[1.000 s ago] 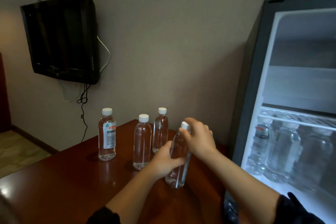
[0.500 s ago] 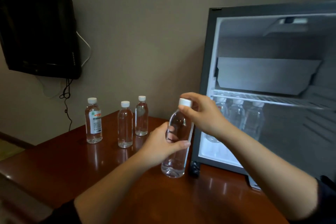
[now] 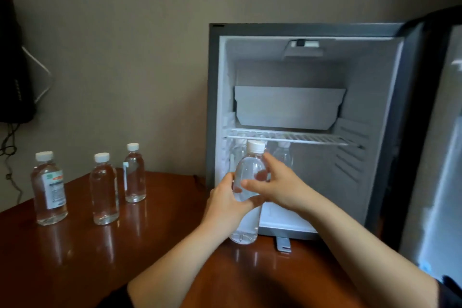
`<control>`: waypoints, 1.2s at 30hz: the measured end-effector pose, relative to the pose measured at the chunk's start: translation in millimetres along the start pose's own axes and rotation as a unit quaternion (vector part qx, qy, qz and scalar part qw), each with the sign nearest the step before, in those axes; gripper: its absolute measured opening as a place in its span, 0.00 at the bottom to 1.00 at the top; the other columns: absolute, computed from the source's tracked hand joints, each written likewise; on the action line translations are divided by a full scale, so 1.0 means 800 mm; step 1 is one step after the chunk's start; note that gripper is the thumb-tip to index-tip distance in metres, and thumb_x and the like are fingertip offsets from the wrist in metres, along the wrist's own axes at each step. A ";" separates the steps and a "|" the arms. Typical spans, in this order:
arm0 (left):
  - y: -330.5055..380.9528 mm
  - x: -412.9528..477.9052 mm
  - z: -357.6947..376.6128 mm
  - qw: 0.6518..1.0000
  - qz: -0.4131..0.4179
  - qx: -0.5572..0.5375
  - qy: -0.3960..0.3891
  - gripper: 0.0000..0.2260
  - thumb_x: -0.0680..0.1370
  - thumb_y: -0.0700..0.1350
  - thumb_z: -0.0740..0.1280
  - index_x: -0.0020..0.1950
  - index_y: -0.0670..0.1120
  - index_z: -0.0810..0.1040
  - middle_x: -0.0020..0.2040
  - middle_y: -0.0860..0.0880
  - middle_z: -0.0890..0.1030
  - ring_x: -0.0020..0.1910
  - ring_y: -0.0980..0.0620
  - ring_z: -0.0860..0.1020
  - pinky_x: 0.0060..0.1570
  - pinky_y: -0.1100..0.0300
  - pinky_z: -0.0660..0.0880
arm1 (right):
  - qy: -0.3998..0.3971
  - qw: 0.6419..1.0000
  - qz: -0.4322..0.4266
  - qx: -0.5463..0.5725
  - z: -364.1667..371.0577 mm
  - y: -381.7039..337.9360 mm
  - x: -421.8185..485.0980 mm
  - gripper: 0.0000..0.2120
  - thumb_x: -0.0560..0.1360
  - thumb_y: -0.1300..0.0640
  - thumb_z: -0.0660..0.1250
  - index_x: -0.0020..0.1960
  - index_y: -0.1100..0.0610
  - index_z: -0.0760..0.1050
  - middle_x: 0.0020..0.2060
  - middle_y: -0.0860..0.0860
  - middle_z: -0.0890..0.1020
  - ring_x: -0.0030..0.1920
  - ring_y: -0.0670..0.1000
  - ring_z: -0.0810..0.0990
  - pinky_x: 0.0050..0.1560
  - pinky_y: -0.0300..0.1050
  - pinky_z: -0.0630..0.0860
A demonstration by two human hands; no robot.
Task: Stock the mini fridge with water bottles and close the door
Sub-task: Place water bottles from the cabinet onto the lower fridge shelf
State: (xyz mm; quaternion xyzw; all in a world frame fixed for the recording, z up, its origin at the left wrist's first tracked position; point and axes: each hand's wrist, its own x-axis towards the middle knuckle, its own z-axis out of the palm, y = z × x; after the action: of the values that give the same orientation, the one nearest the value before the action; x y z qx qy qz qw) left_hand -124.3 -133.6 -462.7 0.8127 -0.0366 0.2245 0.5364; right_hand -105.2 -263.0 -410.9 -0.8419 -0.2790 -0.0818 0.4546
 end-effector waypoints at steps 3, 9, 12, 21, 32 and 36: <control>0.005 0.017 0.039 1.000 -0.007 -0.011 -0.023 0.19 0.62 0.55 0.76 0.45 0.54 0.71 0.46 0.52 0.79 0.47 0.49 0.78 0.49 0.52 0.77 | 0.029 0.999 0.043 -0.010 -0.017 0.029 0.000 0.32 0.59 0.39 0.71 0.61 0.40 0.67 0.50 0.51 0.81 0.48 0.51 0.79 0.47 0.47 0.76; 0.002 0.053 0.104 0.995 0.007 -0.009 -0.098 0.28 0.66 0.55 0.75 0.61 0.46 0.72 0.55 0.52 0.79 0.54 0.52 0.77 0.52 0.62 0.74 | 0.088 0.991 0.093 -0.045 -0.057 0.082 0.006 0.35 0.58 0.36 0.69 0.63 0.40 0.64 0.54 0.54 0.81 0.56 0.58 0.79 0.56 0.58 0.77; -0.006 0.062 0.125 0.993 0.006 0.001 -0.118 0.33 0.71 0.54 0.71 0.73 0.49 0.63 0.67 0.53 0.71 0.61 0.55 0.72 0.59 0.62 0.69 | 0.100 0.983 0.112 -0.102 -0.072 0.104 0.013 0.29 0.68 0.43 0.70 0.65 0.47 0.64 0.57 0.52 0.79 0.58 0.57 0.78 0.58 0.55 0.75; -0.028 0.088 0.179 0.990 0.007 -0.011 -0.143 0.28 0.76 0.43 0.67 0.74 0.50 0.61 0.61 0.50 0.73 0.56 0.53 0.75 0.52 0.65 0.72 | 0.151 0.970 0.149 -0.117 -0.083 0.163 0.044 0.24 0.72 0.48 0.69 0.63 0.49 0.62 0.57 0.52 0.78 0.55 0.56 0.79 0.56 0.57 0.77; -0.028 0.136 0.168 0.906 0.229 0.356 0.002 0.32 0.76 0.50 0.65 0.76 0.55 0.51 0.78 0.52 0.45 0.77 0.49 0.42 0.74 0.48 0.49 | 0.165 0.969 0.155 -0.099 -0.090 0.202 0.111 0.28 0.74 0.54 0.67 0.70 0.52 0.59 0.65 0.55 0.73 0.63 0.57 0.75 0.60 0.50 0.73; -0.048 0.162 0.172 0.857 0.262 0.441 0.050 0.38 0.60 0.52 0.79 0.68 0.51 0.70 0.72 0.45 0.68 0.69 0.41 0.69 0.66 0.45 0.67 | 0.162 0.969 0.153 -0.106 -0.093 0.213 0.133 0.31 0.74 0.56 0.67 0.72 0.53 0.56 0.67 0.57 0.71 0.66 0.58 0.72 0.62 0.48 0.71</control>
State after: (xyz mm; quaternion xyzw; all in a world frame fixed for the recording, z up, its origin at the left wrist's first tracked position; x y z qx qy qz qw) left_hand 48.4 -216.2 -487.8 0.9122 -0.1188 0.3895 0.0448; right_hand 84.6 -354.5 -449.6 -0.8934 -0.0593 -0.1756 0.4093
